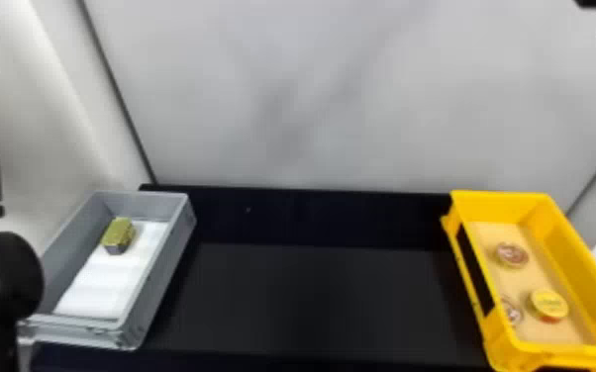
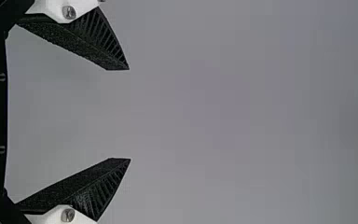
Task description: Pick up the round yellow can and place it in the yellow rectangular box
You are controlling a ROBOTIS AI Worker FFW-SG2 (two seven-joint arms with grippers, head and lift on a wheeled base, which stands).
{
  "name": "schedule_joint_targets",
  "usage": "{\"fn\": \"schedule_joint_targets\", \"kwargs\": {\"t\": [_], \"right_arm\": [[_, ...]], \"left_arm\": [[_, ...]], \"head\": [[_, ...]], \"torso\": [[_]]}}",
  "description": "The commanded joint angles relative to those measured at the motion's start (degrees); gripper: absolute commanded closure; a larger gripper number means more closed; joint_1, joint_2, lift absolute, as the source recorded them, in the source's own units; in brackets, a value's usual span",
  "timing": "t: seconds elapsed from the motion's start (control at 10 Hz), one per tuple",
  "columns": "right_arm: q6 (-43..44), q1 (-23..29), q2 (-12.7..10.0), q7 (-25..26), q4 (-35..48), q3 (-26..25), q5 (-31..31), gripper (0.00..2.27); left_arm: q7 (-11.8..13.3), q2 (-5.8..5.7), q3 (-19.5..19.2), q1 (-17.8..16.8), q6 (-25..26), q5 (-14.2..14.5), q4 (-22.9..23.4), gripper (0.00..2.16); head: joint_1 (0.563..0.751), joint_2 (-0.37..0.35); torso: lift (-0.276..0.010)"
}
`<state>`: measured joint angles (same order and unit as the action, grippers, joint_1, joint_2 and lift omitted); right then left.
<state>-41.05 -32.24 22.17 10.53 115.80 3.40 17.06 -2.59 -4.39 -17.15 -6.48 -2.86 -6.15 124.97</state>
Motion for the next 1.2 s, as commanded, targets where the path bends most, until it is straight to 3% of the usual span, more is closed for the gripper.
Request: {"fn": "schedule_joint_targets", "kwargs": {"t": [0.0, 0.3, 0.8, 1.1], "right_arm": [[4.6, -2.0, -2.1, 0.0, 2.2, 2.3, -4.8, 0.07], [9.2, -4.1, -6.3, -1.6, 5.0, 3.8, -13.1, 0.07], [16.9, -5.2, -6.6, -3.1, 1.5, 4.5, -16.0, 0.07], [19.1, -4.7, -7.1, 0.3, 1.8, 4.3, -16.0, 0.07]], "left_arm": [[-1.2, -1.85, -1.3, -2.0, -1.8, 0.4, -1.0, 0.41], [-3.1, -4.31, -3.3, -4.9, -3.8, 0.9, -1.2, 0.41], [-3.2, -4.58, -2.7, -5.2, -4.9, 0.5, -1.9, 0.41], [-3.2, -4.58, -2.5, -5.1, -4.7, 0.3, -1.9, 0.41]], "head": [[0.694, 0.054], [0.694, 0.054], [0.694, 0.054], [0.694, 0.054]], "torso": [[0.0], [0.0], [0.0], [0.0]]}}
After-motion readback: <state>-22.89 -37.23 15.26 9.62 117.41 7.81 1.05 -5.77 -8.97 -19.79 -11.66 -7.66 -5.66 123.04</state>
